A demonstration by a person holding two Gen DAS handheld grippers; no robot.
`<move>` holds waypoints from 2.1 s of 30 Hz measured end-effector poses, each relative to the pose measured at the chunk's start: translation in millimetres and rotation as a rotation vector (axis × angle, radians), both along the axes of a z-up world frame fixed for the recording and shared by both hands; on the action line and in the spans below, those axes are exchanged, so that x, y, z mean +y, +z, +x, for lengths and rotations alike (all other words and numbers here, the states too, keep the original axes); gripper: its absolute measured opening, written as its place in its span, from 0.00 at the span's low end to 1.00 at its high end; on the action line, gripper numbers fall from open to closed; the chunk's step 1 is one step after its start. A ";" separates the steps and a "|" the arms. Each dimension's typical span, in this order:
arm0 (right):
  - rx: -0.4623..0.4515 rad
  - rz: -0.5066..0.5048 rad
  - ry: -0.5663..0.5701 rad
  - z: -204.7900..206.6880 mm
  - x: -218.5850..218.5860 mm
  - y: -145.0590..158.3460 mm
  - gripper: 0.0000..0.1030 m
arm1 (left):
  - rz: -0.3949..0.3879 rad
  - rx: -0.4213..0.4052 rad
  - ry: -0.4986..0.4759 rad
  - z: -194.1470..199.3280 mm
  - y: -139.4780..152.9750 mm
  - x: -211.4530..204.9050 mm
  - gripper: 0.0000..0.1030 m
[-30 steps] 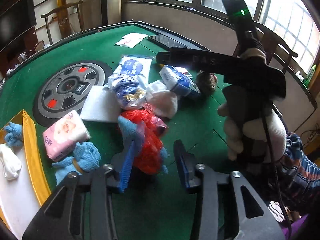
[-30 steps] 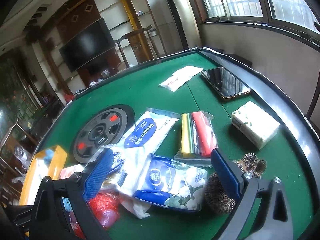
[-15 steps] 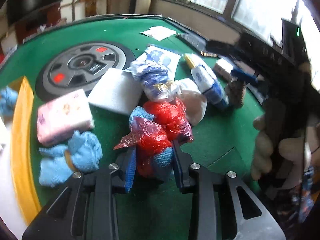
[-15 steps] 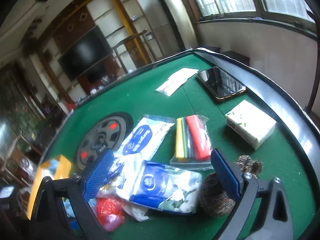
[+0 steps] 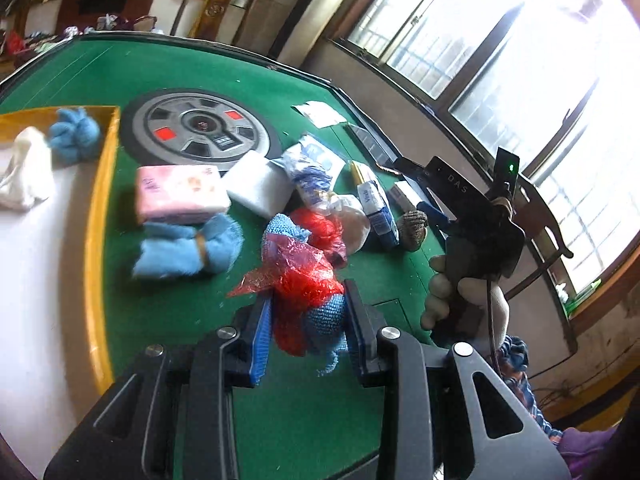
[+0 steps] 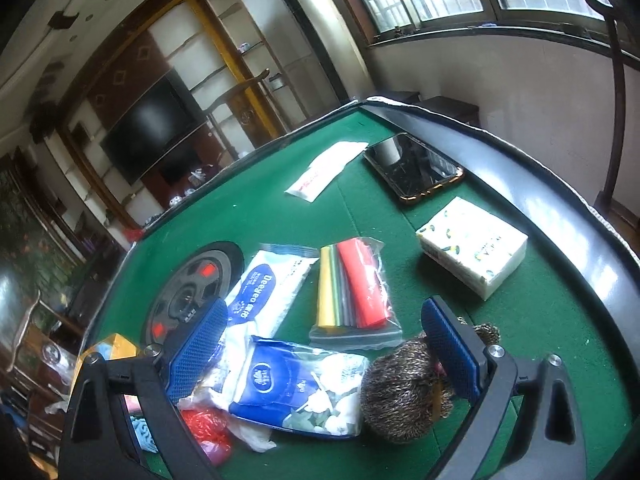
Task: Organize soft objects
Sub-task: 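Place the red mesh bag in the tray with left tool while right tool grasps the blue-white snack bag, then lower the blue-white snack bag into the tray and open right tool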
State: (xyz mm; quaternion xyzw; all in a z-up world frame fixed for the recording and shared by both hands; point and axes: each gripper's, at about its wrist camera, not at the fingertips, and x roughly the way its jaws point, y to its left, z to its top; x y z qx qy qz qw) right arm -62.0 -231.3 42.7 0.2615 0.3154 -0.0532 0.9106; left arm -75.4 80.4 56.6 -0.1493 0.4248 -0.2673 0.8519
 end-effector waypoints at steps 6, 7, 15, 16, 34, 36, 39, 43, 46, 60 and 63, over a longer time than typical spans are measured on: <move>0.012 -0.042 0.101 0.4 24.1 11.7 0.93 | -0.013 -0.025 0.044 -13.2 6.3 29.3 0.29; 0.030 -0.047 0.130 1.1 29.5 12.2 0.93 | -0.013 -0.031 0.055 -14.5 7.2 34.5 0.29; 0.072 -0.055 0.265 7.5 72.3 24.7 0.93 | -0.060 -0.025 0.132 -17.1 0.6 71.4 0.29; 0.081 -0.056 0.290 14.4 81.9 24.8 0.93 | -0.064 -0.023 0.140 -17.0 -0.3 74.0 0.29; 0.300 -0.230 0.355 80.1 134.0 -10.4 0.44 | 0.060 -0.018 0.358 -6.4 8.9 173.3 0.29; 0.269 -0.215 0.368 74.5 136.2 0.6 0.44 | 0.099 -0.004 0.378 11.5 8.2 184.5 0.29; 0.220 -0.192 0.408 65.9 149.6 19.6 0.44 | 0.112 0.037 0.403 39.9 1.4 204.1 0.29; 0.187 -0.138 0.516 60.8 182.3 36.7 0.44 | 0.153 0.090 0.422 82.1 -15.2 215.6 0.29; 0.192 -0.088 0.591 62.0 210.0 37.9 0.44 | 0.176 0.120 0.428 109.6 -27.3 217.0 0.29; 0.262 -0.108 0.824 64.4 335.0 2.7 0.44 | 0.026 0.200 0.486 133.1 -48.8 240.5 0.58; 0.273 -0.153 0.826 70.5 349.2 -4.4 0.44 | 0.025 0.175 0.496 125.0 -39.8 241.8 0.58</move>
